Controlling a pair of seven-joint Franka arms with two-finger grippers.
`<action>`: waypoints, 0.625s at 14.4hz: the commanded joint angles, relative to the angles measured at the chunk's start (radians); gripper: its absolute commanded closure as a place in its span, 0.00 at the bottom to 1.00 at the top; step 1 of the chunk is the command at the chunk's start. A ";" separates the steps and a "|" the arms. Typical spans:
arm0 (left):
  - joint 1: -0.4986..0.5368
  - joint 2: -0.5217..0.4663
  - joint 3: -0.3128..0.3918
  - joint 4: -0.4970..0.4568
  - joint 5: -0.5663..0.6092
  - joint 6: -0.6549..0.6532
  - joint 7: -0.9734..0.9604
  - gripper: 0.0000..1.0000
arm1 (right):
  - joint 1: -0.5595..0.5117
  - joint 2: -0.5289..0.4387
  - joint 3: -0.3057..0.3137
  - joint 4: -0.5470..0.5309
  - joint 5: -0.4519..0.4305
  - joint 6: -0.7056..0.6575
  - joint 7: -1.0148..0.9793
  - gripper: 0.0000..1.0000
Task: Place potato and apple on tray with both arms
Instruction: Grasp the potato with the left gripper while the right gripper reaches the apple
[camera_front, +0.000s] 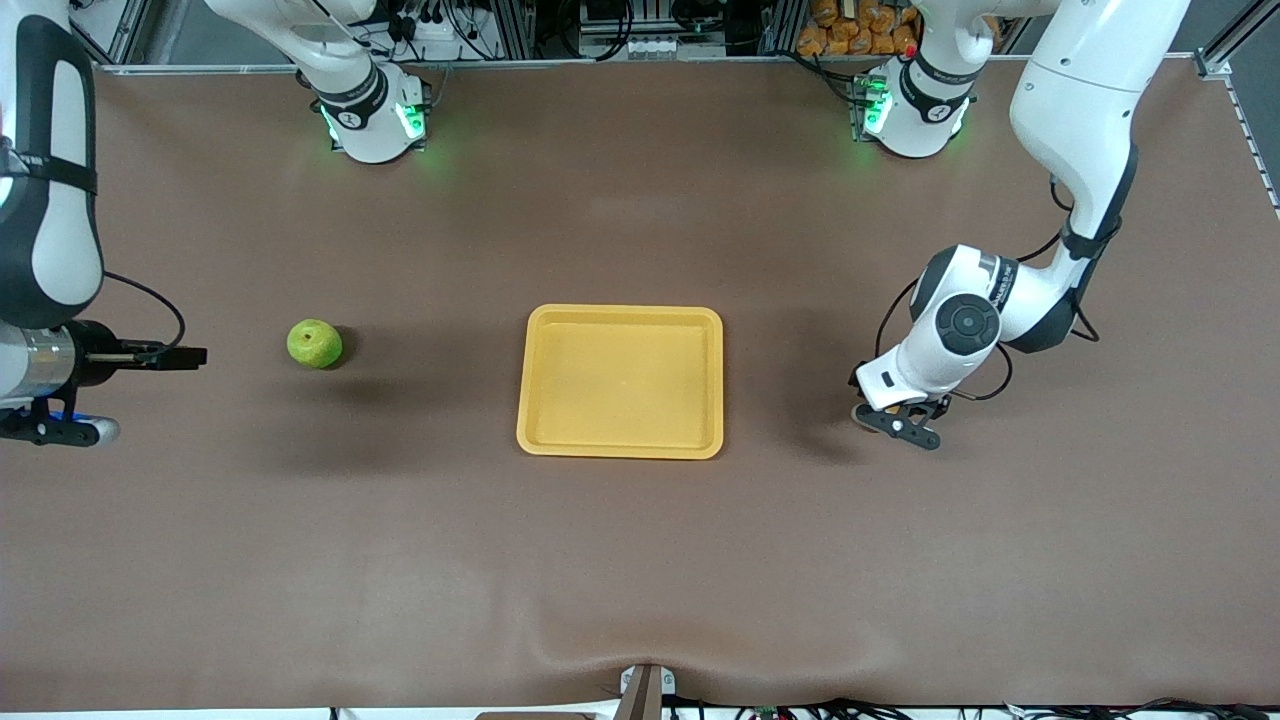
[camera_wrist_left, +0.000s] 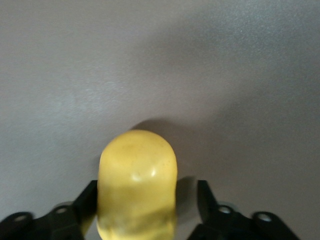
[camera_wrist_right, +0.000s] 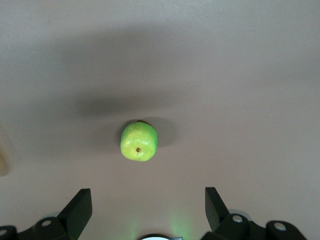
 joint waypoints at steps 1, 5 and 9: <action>-0.003 0.020 0.002 0.029 0.017 -0.003 -0.003 1.00 | -0.026 0.002 0.015 -0.045 -0.001 0.053 0.024 0.00; -0.003 0.011 -0.001 0.046 0.015 -0.005 -0.075 1.00 | -0.032 0.004 0.015 -0.126 0.014 0.156 0.025 0.00; -0.010 -0.029 -0.007 0.100 0.008 -0.141 -0.132 1.00 | -0.034 0.002 0.015 -0.251 0.060 0.283 0.054 0.00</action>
